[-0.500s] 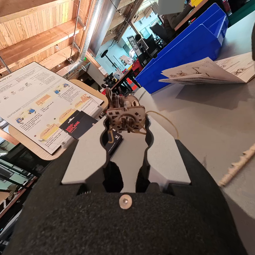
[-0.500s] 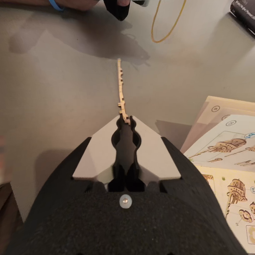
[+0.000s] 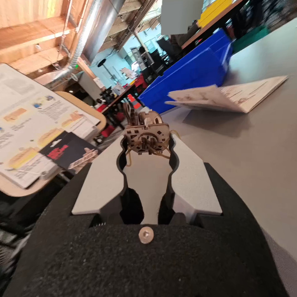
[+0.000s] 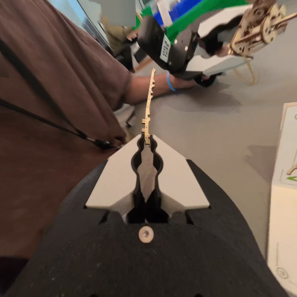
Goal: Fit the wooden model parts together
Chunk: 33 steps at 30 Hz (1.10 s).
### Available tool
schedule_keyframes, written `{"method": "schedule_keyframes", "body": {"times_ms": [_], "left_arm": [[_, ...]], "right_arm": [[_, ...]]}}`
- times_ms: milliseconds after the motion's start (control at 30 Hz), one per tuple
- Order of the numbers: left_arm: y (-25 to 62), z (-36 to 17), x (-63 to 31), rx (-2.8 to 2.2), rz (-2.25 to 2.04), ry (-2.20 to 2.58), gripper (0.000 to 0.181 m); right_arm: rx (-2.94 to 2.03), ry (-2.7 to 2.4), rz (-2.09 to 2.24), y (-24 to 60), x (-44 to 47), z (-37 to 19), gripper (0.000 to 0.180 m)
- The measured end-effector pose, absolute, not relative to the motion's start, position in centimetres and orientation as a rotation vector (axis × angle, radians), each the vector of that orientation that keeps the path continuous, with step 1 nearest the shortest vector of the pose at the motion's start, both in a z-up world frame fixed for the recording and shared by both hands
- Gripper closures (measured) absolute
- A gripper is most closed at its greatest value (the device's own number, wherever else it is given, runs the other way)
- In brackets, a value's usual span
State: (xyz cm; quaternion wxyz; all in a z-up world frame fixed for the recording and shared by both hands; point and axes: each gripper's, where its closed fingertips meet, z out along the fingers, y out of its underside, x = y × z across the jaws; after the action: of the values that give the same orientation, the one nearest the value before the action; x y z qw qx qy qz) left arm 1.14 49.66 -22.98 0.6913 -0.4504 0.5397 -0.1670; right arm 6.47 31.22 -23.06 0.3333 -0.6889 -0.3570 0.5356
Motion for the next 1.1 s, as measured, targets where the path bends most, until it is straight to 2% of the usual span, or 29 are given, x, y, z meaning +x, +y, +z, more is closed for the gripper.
{"method": "schedule_keyframes", "body": {"times_ms": [167,400,533,900,1100], "left_arm": [[43.9,-23.1,3.8,-0.99,-0.654,1.323,0.131],[37.3,-23.6,6.2,-0.945,-0.856,1.459,0.132],[35.0,-24.4,7.0,-0.893,-0.831,1.543,0.132],[33.8,-25.4,7.4,-0.874,-0.835,1.615,0.132],[37.9,-26.8,7.0,-0.898,-0.585,1.602,0.131]], "right_arm": [[-1.744,-0.794,1.718,30.2,8.4,-19.7,0.174],[-1.887,-0.731,1.775,30.6,8.1,-21.5,0.173],[-1.941,-0.731,1.732,30.7,8.1,-22.3,0.173],[-2.089,-0.706,1.673,30.8,8.4,-24.3,0.173],[-2.06,-0.922,1.504,29.4,8.9,-24.7,0.173]]}}
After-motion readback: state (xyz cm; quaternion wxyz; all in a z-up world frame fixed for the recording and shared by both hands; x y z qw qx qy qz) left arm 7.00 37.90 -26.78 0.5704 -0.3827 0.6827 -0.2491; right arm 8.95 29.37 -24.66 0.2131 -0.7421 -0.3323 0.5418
